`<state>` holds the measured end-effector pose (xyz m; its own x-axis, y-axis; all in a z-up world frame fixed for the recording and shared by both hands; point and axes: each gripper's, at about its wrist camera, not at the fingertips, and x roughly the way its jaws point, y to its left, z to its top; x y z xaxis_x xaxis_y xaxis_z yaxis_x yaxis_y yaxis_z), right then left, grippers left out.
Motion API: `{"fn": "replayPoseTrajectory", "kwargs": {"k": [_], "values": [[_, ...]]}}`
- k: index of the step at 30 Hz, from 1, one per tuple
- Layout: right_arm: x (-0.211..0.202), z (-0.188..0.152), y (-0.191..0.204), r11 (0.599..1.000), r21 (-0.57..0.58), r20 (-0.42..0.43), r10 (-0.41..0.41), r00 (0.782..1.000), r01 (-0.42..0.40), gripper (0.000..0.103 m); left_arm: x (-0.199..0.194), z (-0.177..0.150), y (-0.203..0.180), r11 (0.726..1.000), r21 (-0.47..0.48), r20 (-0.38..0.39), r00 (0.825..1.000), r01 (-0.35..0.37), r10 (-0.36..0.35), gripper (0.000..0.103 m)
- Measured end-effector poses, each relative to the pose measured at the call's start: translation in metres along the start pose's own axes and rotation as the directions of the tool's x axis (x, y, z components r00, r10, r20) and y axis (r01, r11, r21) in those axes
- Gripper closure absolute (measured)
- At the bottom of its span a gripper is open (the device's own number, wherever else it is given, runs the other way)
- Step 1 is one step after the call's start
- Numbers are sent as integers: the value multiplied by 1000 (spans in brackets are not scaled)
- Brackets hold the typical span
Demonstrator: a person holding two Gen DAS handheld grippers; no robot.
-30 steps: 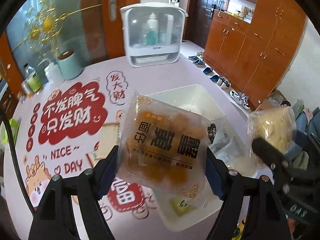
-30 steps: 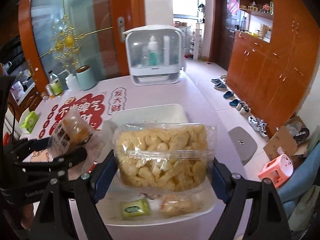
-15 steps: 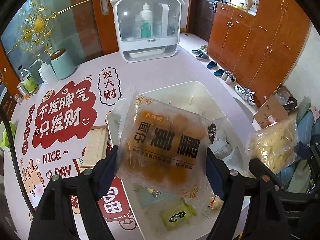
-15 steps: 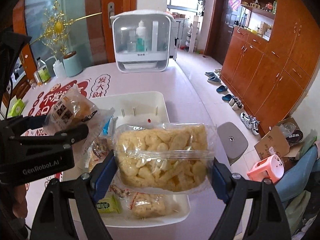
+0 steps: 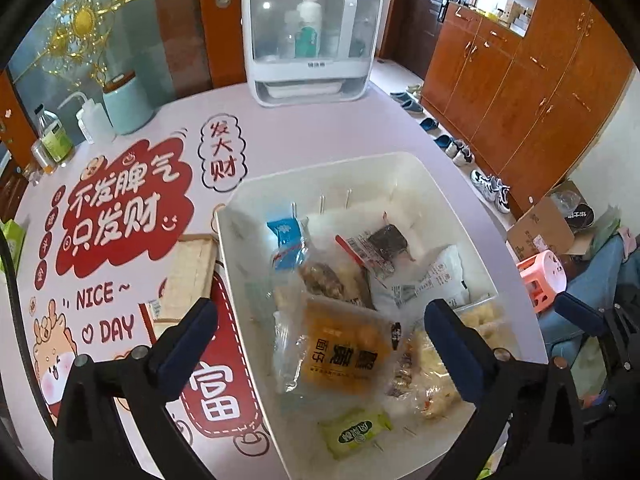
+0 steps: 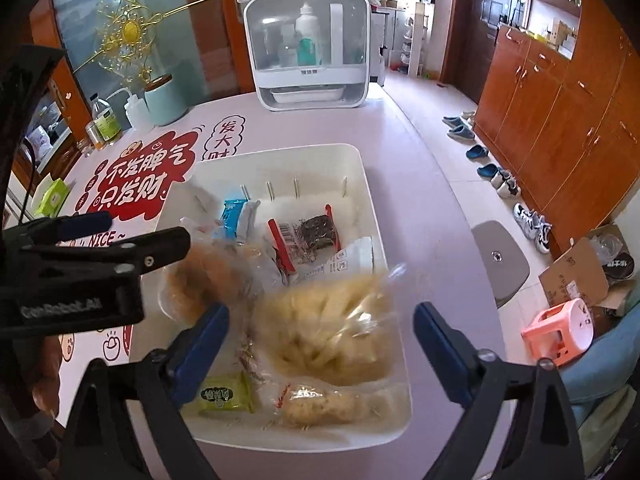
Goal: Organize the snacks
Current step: 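Carry the bread-ball pack and cookie pack into the white tray and release both, then move both tools back over the brown paper bread pack and LIPO pack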
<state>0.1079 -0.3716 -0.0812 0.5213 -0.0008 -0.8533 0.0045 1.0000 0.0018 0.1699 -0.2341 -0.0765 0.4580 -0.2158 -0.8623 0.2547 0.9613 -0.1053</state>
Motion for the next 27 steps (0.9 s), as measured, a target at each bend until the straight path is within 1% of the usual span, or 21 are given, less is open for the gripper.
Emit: {"fn": "replayPoseTrajectory", "kwargs": {"k": [3, 15, 27], "values": [[-3, 0, 2, 1000, -7, 9, 4, 1000, -4, 1, -5, -1, 1, 1000, 9, 15, 1000, -14, 14, 0], [-12, -2, 10, 1000, 12, 16, 24, 1000, -24, 1, -24, -9, 6, 999, 40, 34, 999, -23, 22, 0], [-8, -5, 30, 998, 42, -16, 44, 999, -44, 1, -40, -21, 29, 997, 58, 61, 997, -42, 38, 0]]}}
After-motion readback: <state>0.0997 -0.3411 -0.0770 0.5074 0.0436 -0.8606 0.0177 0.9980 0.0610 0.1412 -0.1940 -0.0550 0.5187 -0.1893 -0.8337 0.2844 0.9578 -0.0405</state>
